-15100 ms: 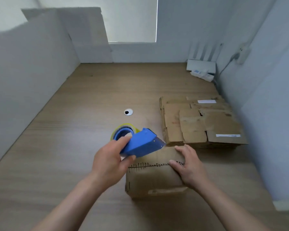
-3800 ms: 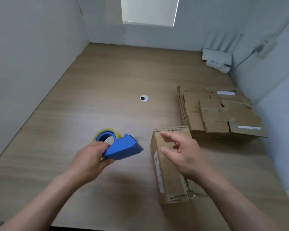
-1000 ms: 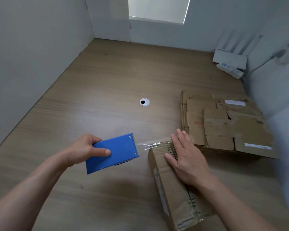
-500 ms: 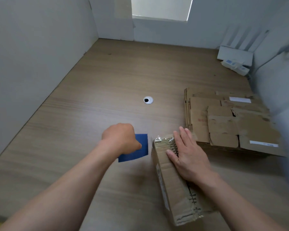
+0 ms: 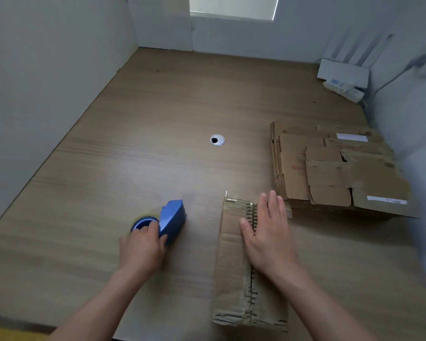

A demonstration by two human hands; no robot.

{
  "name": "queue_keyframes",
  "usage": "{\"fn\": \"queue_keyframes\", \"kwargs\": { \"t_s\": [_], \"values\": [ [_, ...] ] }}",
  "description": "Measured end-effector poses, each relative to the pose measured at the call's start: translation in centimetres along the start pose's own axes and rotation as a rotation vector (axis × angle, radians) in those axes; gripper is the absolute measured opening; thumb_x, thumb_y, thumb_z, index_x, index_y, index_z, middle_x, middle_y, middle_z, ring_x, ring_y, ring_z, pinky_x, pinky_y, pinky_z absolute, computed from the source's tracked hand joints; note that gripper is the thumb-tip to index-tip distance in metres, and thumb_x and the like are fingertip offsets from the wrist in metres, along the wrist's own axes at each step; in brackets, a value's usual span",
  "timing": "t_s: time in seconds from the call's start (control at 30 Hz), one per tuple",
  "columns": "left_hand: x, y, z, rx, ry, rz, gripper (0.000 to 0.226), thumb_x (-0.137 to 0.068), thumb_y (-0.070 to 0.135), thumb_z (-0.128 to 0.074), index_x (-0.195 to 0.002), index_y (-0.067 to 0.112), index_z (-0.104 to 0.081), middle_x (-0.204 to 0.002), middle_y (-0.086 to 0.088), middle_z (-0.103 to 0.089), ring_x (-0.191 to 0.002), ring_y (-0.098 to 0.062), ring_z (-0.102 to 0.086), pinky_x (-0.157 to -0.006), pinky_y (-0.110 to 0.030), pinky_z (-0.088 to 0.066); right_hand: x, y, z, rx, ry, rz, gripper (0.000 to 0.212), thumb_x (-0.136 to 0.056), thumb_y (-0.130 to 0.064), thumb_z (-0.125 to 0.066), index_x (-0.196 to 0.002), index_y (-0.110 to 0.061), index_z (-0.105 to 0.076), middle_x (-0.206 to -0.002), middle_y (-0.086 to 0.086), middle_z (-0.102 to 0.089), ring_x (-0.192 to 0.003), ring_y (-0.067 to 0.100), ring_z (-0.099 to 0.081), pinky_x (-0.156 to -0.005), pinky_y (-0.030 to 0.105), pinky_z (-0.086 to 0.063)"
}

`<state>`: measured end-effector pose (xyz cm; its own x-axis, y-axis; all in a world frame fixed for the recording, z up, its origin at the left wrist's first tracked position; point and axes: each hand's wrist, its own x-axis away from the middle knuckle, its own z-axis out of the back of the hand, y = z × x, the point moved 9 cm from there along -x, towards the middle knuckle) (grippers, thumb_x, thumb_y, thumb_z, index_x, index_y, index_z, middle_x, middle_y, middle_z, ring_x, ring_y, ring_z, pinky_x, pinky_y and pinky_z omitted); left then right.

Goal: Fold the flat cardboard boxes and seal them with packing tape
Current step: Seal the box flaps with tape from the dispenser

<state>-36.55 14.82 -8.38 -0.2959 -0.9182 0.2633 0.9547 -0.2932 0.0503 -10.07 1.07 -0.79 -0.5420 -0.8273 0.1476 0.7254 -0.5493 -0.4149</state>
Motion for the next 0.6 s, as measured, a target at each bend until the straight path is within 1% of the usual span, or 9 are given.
{"fn": "queue_keyframes", "kwargs": {
  "t_s": [0.13, 0.2, 0.23, 0.3, 0.33, 0.4, 0.43, 0.53, 0.6],
  "values": [
    [1.2, -1.5, -2.6, 0.090, -0.056, 0.040, 0.039, -0.091, 0.038, -0.060, -0.125, 0.023, -0.050, -0.114, -0.002, -0.065, -0.107, -0.029, -0.059, -0.082, -0.041, -0.038, 0.2, 0.0, 0.5, -0.068, 0.034, 0.009, 0.079, -0.100, -0.044, -0.049, -0.160, -0.014, -0.008, -0.168, 0.003, 0.007, -0.153, 0.015, 0.012, -0.118, 0.022, 0.007],
    [1.5, -0.9, -1.2, 0.187, 0.058, 0.013, 0.042, -0.085, 0.036, -0.068, -0.120, 0.016, -0.058, -0.119, -0.006, -0.063, -0.111, -0.031, -0.058, -0.089, -0.047, -0.040, 0.5, 0.1, 1.0, -0.134, 0.083, 0.005, 0.078, -0.097, -0.036, -0.059, -0.159, -0.015, -0.018, -0.168, 0.005, 0.003, -0.154, 0.017, 0.007, -0.118, 0.021, 0.004],
    [1.9, 0.2, 0.3, 0.274, 0.154, -0.046, 0.043, -0.083, 0.037, -0.068, -0.117, 0.011, -0.061, -0.119, -0.008, -0.063, -0.111, -0.032, -0.058, -0.092, -0.049, -0.041, 0.7, 0.2, 1.3, -0.177, 0.104, -0.003, 0.077, -0.095, -0.031, -0.062, -0.158, -0.015, -0.021, -0.168, 0.004, 0.001, -0.154, 0.016, 0.005, -0.118, 0.020, 0.002],
    [3.3, 3.7, 4.7, 0.535, 0.331, -0.204, 0.054, -0.084, 0.043, -0.058, -0.119, 0.003, -0.063, -0.125, -0.010, -0.062, -0.117, -0.029, -0.057, -0.101, -0.043, -0.042, 1.1, 0.9, 1.8, -0.272, 0.147, -0.038, 0.077, -0.092, -0.022, -0.065, -0.157, -0.014, -0.025, -0.168, 0.003, -0.003, -0.154, 0.013, 0.000, -0.117, 0.015, 0.000],
    [3.8, 6.0, 6.4, 0.692, 0.326, -0.252, 0.059, -0.087, 0.045, -0.053, -0.127, 0.002, -0.060, -0.133, -0.008, -0.058, -0.126, -0.024, -0.052, -0.108, -0.036, -0.038, 1.3, 1.4, 2.0, -0.317, 0.171, -0.061, 0.077, -0.091, -0.019, -0.066, -0.157, -0.013, -0.027, -0.167, 0.003, -0.007, -0.154, 0.012, -0.004, -0.115, 0.009, 0.000],
    [3.9, 10.8, 8.0, 0.933, 0.159, -0.295, 0.065, -0.094, 0.044, -0.051, -0.146, 0.007, -0.043, -0.150, 0.002, -0.041, -0.142, -0.010, -0.033, -0.118, -0.026, -0.024, 1.3, 2.4, 2.1, -0.403, 0.196, -0.127, 0.075, -0.091, -0.014, -0.067, -0.156, -0.010, -0.030, -0.166, 0.005, -0.016, -0.152, 0.010, -0.012, -0.109, 0.000, -0.001],
    [3.6, 13.2, 7.9, 0.979, 0.066, -0.305, 0.066, -0.098, 0.042, -0.050, -0.153, 0.009, -0.032, -0.156, 0.005, -0.031, -0.146, -0.006, -0.023, -0.119, -0.022, -0.016, 1.3, 2.9, 1.9, -0.442, 0.189, -0.159, 0.074, -0.091, -0.014, -0.066, -0.155, -0.008, -0.030, -0.165, 0.006, -0.020, -0.151, 0.010, -0.016, -0.110, 0.002, -0.003],
    [2.9, 17.9, 5.4, 0.911, -0.124, -0.315, 0.069, -0.104, 0.033, -0.045, -0.158, 0.010, -0.009, -0.166, 0.000, -0.009, -0.151, -0.007, -0.006, -0.114, -0.013, -0.001, 0.6, 3.8, 1.1, -0.565, 0.083, -0.200, 0.079, -0.092, -0.015, -0.068, -0.157, -0.008, -0.025, -0.162, 0.003, -0.028, -0.150, 0.011, -0.024, -0.122, 0.022, -0.014],
    [2.7, 18.2, 3.8, 0.897, -0.141, -0.286, 0.070, -0.104, 0.029, -0.047, -0.158, 0.012, -0.006, -0.166, 0.000, -0.008, -0.151, -0.008, -0.006, -0.113, -0.013, -0.002, 0.2, 4.5, -0.3, -0.683, -0.009, -0.224, 0.086, -0.090, -0.018, -0.070, -0.159, -0.012, -0.018, -0.160, -0.002, -0.029, -0.148, 0.009, -0.024, -0.124, 0.032, -0.018]
  ]
}}
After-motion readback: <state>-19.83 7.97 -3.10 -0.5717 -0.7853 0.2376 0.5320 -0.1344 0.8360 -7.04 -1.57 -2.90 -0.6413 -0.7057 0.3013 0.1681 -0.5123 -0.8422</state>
